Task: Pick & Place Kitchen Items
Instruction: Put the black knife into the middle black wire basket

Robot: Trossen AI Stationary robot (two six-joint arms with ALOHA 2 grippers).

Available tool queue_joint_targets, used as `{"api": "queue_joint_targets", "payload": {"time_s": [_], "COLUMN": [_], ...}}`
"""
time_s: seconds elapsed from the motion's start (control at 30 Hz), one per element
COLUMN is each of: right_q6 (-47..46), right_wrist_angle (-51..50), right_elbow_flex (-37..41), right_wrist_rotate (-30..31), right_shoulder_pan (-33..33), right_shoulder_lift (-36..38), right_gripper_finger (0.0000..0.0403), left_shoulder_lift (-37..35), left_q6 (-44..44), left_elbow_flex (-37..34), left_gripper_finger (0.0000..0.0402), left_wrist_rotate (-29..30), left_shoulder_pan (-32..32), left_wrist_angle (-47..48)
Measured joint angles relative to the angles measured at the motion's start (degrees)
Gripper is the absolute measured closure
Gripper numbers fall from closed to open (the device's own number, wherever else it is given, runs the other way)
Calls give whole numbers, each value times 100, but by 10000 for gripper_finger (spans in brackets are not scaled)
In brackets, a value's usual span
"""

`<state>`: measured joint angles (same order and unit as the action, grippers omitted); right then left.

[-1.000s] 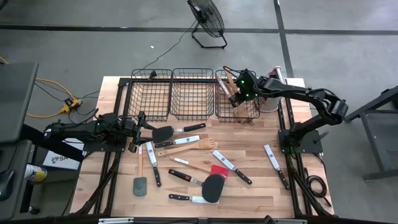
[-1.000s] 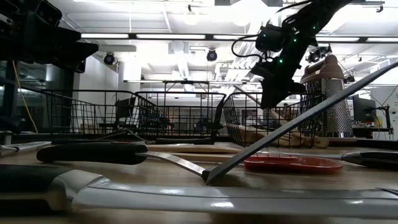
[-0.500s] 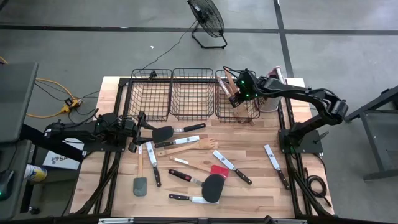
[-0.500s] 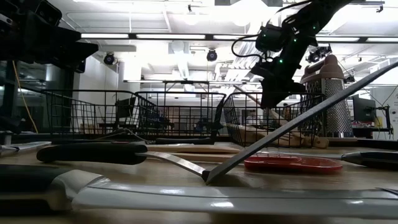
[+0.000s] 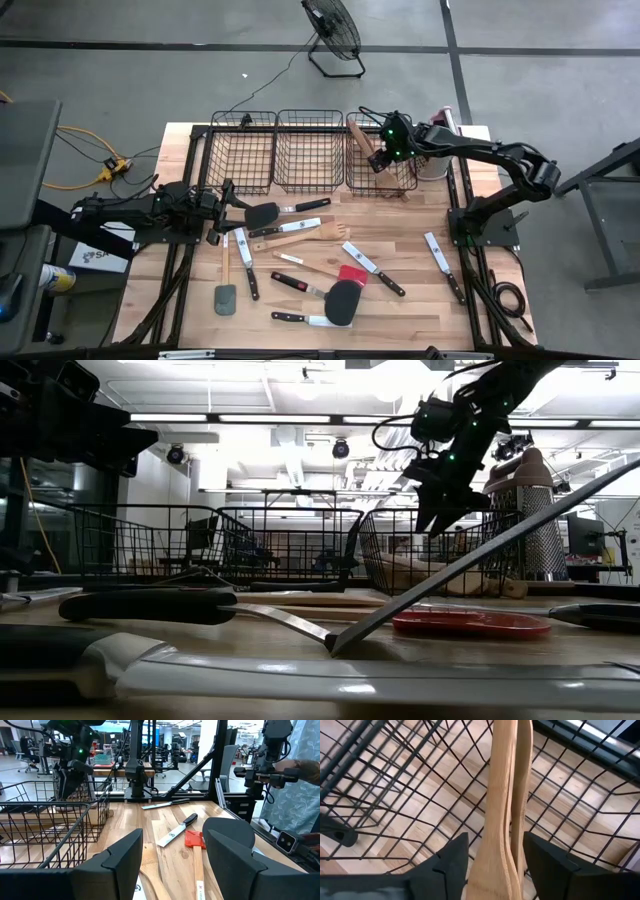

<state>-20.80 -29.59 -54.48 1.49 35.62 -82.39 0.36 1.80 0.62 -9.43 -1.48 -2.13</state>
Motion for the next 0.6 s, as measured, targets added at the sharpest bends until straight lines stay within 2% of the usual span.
{"api": "queue_joint_targets", "payload": {"time_s": [0.37, 0.6], "right_q6": [-35, -379], "right_wrist_angle": [21, -187], "right_elbow_flex": [0, 0], "right_wrist_rotate": [-67, -780], "right_shoulder_pan": [0, -139], "right_shoulder_lift": [635, 1395], "right_gripper_finger": [222, 227], "left_shoulder_lift": [-2, -1], "left_q6": [0, 0], "left_elbow_flex": [0, 0], "left_gripper_finger": [190, 190], "left_wrist_rotate": [-2, -1], "left_shoulder_pan": [-2, -1], "left_wrist_angle": [-2, -2]}}
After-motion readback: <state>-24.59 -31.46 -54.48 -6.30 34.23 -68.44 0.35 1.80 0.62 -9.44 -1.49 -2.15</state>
